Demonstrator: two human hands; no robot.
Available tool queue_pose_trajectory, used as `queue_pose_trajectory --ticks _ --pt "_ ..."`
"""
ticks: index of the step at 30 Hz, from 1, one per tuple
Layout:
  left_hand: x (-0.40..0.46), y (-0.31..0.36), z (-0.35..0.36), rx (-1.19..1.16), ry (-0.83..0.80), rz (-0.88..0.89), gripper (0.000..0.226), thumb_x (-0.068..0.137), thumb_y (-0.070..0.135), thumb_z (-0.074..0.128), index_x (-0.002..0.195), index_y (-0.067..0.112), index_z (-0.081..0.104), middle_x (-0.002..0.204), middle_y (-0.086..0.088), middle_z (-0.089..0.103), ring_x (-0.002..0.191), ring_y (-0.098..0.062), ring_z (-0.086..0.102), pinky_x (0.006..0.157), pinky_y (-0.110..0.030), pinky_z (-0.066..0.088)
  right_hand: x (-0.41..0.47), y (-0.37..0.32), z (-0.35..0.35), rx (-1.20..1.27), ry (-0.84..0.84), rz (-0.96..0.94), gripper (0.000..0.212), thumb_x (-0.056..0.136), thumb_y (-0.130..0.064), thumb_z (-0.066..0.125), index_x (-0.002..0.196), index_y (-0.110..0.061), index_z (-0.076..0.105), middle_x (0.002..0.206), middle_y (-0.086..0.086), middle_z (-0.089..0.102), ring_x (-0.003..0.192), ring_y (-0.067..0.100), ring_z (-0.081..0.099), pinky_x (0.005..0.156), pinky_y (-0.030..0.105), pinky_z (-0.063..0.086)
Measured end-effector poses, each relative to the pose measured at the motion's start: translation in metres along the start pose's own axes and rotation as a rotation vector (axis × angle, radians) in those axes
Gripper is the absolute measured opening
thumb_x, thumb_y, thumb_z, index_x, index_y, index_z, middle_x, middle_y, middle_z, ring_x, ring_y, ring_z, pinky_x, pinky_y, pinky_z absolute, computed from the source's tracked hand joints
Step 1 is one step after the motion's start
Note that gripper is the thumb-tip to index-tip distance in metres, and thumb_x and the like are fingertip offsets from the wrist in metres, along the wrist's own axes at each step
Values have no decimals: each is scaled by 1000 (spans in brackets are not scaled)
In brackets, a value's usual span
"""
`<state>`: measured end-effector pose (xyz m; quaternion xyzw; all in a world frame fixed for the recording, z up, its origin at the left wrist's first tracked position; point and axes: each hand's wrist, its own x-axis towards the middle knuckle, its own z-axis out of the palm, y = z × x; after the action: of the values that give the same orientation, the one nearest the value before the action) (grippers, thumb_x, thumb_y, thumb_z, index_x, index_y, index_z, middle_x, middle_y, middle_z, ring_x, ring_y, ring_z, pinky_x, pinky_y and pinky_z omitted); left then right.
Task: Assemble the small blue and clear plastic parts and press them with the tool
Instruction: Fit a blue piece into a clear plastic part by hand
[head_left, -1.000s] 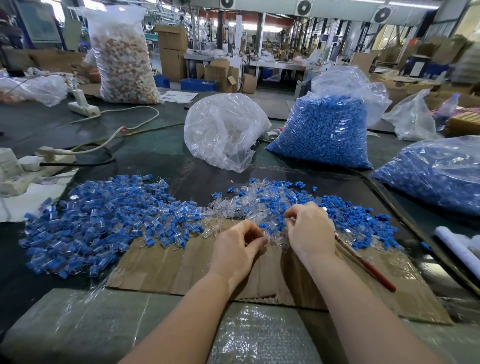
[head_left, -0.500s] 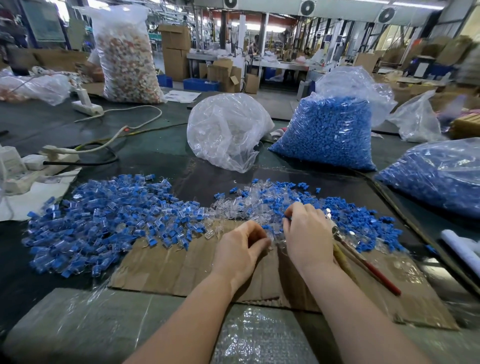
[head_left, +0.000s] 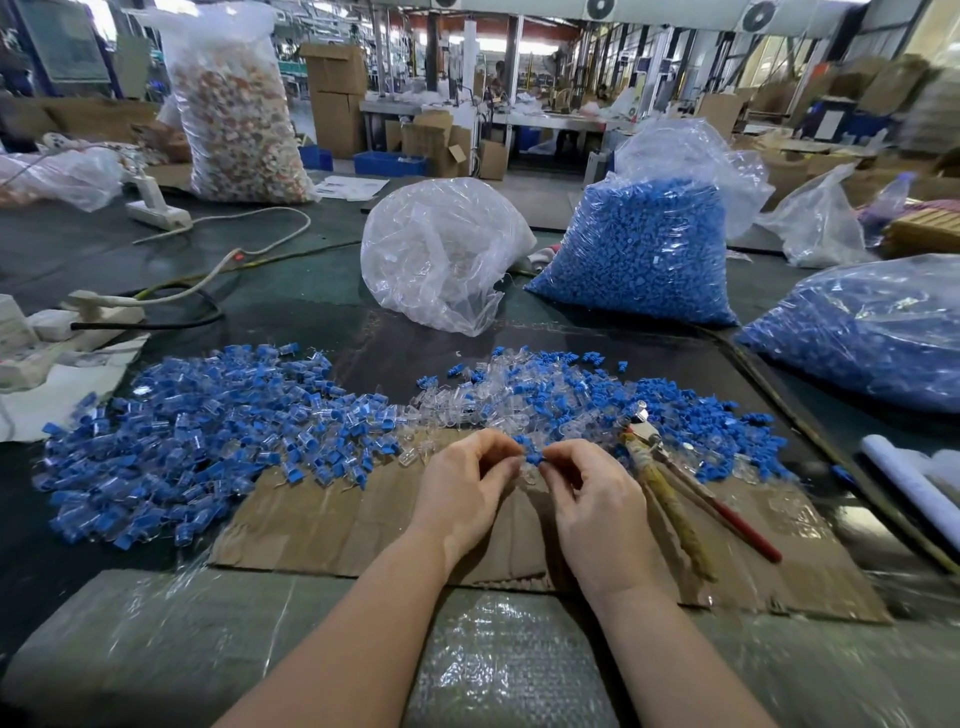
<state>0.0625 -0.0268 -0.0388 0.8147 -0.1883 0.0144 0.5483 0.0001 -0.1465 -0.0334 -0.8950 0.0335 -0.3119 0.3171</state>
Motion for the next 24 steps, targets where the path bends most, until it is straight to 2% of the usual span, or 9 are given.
queue_pose_trajectory --ticks 4,9,12,15,17,20,24 --pt "0 -1 1 -87 -7 -26 25 83 8 67 77 31 61 72 9 67 69 -2 64 65 -13 50 0 0 2 -23 -26 -1 4 84 -8 66 85 -12 66 82 -2 65 79 17 59 74 32 49" --pt "-1 -1 0 -128 -21 -6 29 80 4 70 72 31 63 71 9 67 65 4 62 61 -9 46 -1 -1 3 -57 -42 -9 2 82 -10 67 81 -12 65 79 -1 64 77 18 57 71 32 47" --pt "-1 -1 -1 -102 -68 9 26 80 6 70 73 30 65 73 10 67 70 1 63 66 -11 48 -1 -1 3 -83 -59 -15 2 82 -13 68 81 -12 66 79 0 64 77 19 57 71 32 46" --pt "-1 -1 -1 -74 -70 -2 23 82 8 68 76 30 64 78 7 68 76 -7 64 73 -18 51 -1 -1 3 -72 -68 -23 4 84 -16 67 85 -12 68 82 0 65 79 18 58 73 31 47" --pt "-1 0 -2 -100 -53 -18 22 84 7 65 78 28 64 78 5 68 74 -8 65 72 -18 51 0 -2 3 -52 -70 -33 9 86 -18 66 92 -13 69 87 -1 66 83 16 59 77 31 48" --pt "-1 1 -3 -121 -39 -24 21 86 5 62 80 26 64 76 5 67 69 0 63 66 -12 48 0 -2 1 -42 -73 -53 16 85 -17 67 100 -14 68 92 -2 65 89 15 58 80 30 48" --pt "-1 3 -4 -141 -47 -32 23 86 4 62 79 25 63 74 5 67 65 4 61 62 -9 46 0 -2 1 -26 -90 -62 21 82 -12 70 103 -15 70 89 -3 62 87 16 57 78 33 49"
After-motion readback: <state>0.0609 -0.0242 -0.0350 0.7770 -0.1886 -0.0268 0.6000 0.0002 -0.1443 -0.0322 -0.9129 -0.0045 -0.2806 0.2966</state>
